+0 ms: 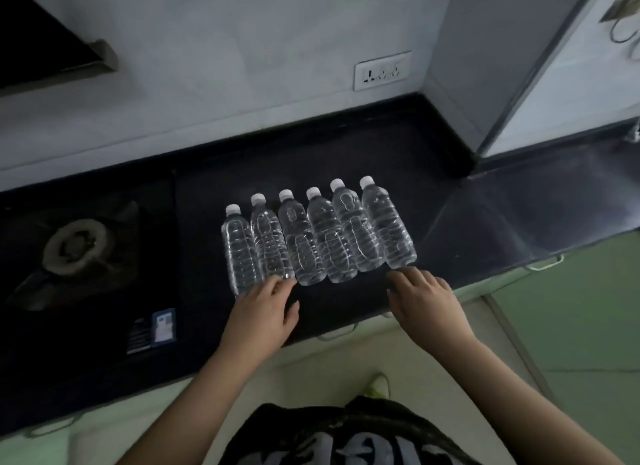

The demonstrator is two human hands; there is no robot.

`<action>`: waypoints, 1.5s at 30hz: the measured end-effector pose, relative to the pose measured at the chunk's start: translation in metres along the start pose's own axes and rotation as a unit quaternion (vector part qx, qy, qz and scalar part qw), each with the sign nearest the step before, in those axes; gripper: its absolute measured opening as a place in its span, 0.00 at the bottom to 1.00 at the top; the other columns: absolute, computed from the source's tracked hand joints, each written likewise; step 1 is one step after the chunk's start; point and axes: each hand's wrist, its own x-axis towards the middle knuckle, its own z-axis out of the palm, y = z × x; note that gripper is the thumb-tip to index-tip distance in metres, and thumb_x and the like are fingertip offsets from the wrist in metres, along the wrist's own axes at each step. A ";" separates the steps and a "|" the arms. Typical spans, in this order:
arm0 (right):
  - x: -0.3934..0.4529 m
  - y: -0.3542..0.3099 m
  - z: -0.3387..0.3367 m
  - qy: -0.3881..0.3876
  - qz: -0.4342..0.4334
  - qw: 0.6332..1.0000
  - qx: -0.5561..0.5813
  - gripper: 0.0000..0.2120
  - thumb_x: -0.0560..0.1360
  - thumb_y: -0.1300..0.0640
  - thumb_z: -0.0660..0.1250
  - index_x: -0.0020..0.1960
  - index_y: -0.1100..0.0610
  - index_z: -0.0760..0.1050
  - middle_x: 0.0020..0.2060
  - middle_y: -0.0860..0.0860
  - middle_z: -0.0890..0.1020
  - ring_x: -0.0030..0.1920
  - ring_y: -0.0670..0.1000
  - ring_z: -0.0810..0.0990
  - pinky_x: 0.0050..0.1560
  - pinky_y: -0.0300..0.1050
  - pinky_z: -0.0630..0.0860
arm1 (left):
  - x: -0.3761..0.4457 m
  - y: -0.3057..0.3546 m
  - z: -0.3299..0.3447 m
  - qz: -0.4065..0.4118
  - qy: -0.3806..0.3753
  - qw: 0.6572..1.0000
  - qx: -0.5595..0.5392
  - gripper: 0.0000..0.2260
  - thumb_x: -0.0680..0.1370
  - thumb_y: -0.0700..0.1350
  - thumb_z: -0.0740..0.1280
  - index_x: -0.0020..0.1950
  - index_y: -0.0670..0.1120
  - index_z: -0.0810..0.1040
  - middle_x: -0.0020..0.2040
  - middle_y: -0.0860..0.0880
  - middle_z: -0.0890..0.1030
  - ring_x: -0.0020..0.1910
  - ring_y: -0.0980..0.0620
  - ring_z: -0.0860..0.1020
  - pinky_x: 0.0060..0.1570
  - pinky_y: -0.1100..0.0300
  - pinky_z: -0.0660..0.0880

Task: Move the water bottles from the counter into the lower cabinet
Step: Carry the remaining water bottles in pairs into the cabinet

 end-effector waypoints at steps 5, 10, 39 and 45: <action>0.065 0.021 -0.001 0.017 -0.044 0.999 0.018 0.12 0.76 0.56 0.65 0.58 0.57 0.78 0.50 0.54 0.81 0.47 0.59 0.81 0.46 0.53 0.76 | 0.022 0.018 -0.004 -0.038 0.012 0.999 0.020 0.22 0.79 0.55 0.59 0.72 0.51 0.69 0.65 0.51 0.74 0.63 0.50 0.74 0.61 0.50 0.73; 0.128 0.018 0.013 0.006 -0.055 0.997 0.047 0.16 0.79 0.52 0.58 0.64 0.56 0.73 0.58 0.55 0.79 0.55 0.59 0.79 0.53 0.56 0.74 | 0.046 0.002 0.007 -0.077 0.021 0.996 0.049 0.23 0.81 0.55 0.58 0.75 0.50 0.64 0.72 0.45 0.69 0.72 0.44 0.66 0.69 0.47 0.66; 0.122 0.043 0.070 -0.095 0.110 0.983 0.111 0.27 0.82 0.44 0.47 0.79 0.45 0.47 0.80 0.51 0.49 0.73 0.60 0.63 0.68 0.59 0.64 | 0.072 -0.014 0.051 -0.180 -0.008 0.983 0.019 0.27 0.83 0.52 0.44 0.78 0.48 0.35 0.78 0.48 0.32 0.77 0.52 0.34 0.73 0.56 0.33; 0.074 0.059 0.066 -0.090 0.088 0.983 0.130 0.28 0.82 0.44 0.51 0.79 0.45 0.49 0.79 0.51 0.51 0.72 0.60 0.64 0.66 0.58 0.67 | 0.041 0.021 0.066 -0.203 0.004 0.979 0.022 0.28 0.83 0.53 0.45 0.78 0.48 0.34 0.78 0.47 0.32 0.78 0.52 0.36 0.76 0.54 0.38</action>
